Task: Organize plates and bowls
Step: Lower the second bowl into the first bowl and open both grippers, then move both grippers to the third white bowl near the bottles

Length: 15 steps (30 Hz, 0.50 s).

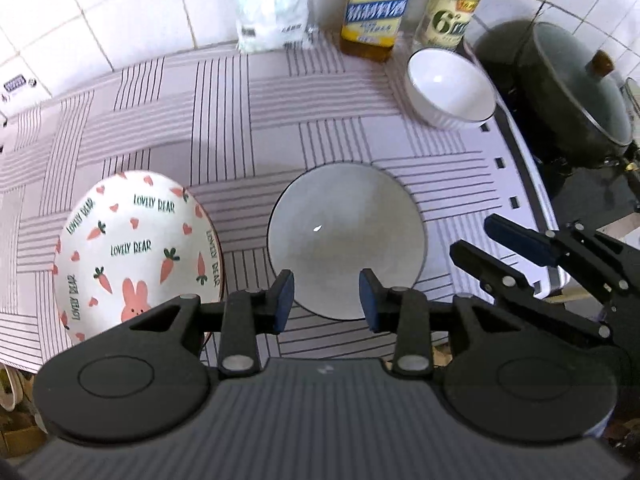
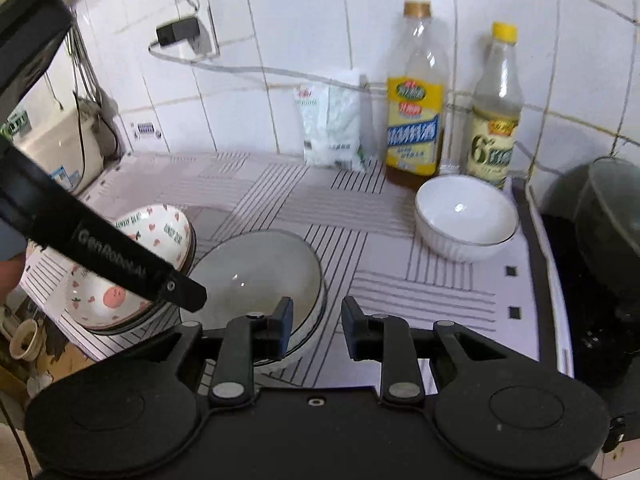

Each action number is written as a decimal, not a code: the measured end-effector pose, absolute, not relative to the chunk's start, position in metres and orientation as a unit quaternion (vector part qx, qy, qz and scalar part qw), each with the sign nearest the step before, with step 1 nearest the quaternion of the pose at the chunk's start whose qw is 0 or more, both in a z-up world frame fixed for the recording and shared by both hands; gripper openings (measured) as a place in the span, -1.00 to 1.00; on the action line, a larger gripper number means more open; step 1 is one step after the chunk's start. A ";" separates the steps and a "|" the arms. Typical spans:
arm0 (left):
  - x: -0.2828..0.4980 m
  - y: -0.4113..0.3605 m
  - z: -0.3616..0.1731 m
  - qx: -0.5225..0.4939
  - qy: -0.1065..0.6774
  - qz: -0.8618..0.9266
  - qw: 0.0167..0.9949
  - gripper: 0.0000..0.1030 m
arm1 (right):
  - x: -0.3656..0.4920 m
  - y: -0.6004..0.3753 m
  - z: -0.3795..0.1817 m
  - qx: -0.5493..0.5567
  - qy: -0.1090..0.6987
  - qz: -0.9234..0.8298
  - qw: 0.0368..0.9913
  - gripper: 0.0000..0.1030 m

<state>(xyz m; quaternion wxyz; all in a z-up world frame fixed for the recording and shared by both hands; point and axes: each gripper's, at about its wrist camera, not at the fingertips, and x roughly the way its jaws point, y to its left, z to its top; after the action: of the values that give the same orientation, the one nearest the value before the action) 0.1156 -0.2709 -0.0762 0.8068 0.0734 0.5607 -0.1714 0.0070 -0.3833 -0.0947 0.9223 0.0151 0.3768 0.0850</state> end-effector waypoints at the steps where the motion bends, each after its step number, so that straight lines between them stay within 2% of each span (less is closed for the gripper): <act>1: 0.115 -0.272 -0.072 0.074 0.558 -0.175 0.808 -0.33 | 0.003 -0.385 -0.092 0.016 0.370 0.083 0.925 -0.33; 3: 0.115 -0.276 -0.062 0.075 0.554 -0.183 0.809 -0.33 | -0.003 -0.391 -0.087 0.017 0.355 0.081 0.931 -0.27; 5: 0.116 -0.282 -0.053 0.077 0.544 -0.195 0.812 -0.33 | -0.009 -0.395 -0.082 0.021 0.334 0.089 0.938 -0.11; 9: 0.118 -0.293 -0.035 0.084 0.523 -0.211 0.822 -0.33 | -0.020 -0.404 -0.072 0.029 0.294 0.100 0.950 -0.10; 15: 0.128 -0.309 -0.022 0.088 0.491 -0.251 0.830 -0.33 | -0.019 -0.418 -0.074 0.039 0.278 0.074 0.957 0.04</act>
<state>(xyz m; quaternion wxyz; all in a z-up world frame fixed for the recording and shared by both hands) 0.1283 -0.3087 -0.0222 0.8296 0.0876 0.4912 -0.2505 -0.0185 -0.4177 -0.0743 0.9570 0.0392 0.2778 0.0737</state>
